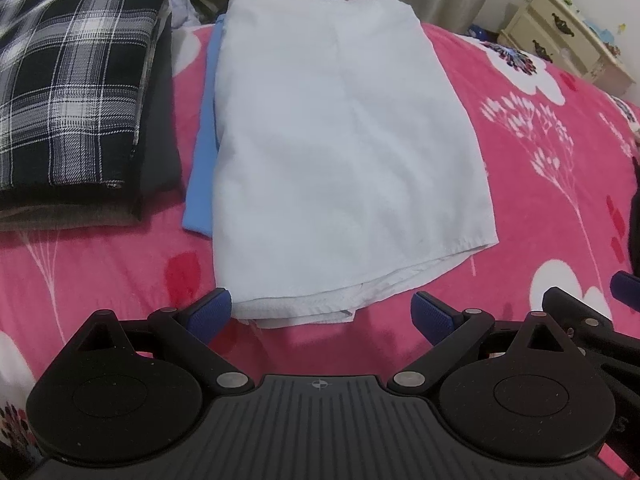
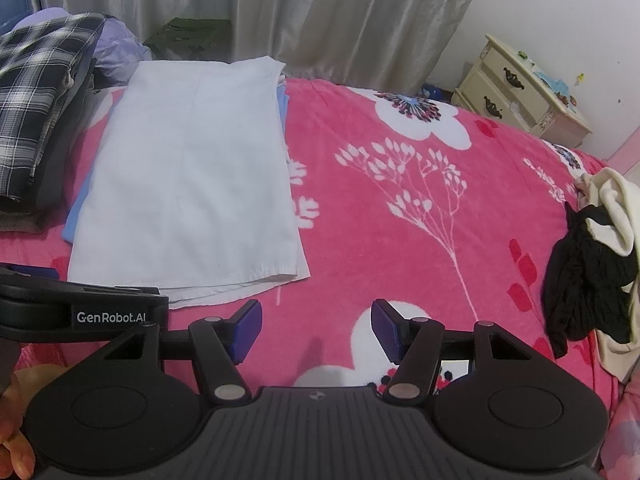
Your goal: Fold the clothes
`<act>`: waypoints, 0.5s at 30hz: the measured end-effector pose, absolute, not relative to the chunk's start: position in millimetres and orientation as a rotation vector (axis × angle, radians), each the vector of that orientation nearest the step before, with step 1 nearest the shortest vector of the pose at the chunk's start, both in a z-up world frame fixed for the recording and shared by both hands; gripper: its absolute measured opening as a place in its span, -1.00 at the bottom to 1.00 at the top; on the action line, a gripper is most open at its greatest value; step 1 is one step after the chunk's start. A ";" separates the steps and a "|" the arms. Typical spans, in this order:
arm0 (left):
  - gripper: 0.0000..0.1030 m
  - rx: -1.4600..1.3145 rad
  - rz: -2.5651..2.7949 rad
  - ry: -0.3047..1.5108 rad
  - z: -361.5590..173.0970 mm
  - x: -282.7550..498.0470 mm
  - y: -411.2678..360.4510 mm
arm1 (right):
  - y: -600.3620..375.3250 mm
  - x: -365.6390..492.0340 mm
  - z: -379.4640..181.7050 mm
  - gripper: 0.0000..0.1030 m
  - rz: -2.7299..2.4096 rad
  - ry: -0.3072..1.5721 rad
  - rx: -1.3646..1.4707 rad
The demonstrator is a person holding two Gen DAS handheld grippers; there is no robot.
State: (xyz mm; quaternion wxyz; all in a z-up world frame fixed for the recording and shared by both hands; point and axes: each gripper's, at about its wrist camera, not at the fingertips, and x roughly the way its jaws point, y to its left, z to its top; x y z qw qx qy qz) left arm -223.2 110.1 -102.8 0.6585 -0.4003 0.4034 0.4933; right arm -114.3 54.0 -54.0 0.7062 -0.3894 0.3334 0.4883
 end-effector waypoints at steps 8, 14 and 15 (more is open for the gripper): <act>0.89 -0.900 1.117 0.920 -104.3 -224.7 113.9 | 54.6 -114.8 -55.2 0.23 1.087 0.742 -0.870; 0.89 -0.899 1.119 0.923 -104.0 -224.3 113.2 | 54.2 -115.0 -55.6 0.23 1.087 0.741 -0.871; 0.89 -0.899 1.119 0.925 -104.1 -224.4 113.3 | 54.2 -115.1 -55.6 0.23 1.086 0.741 -0.871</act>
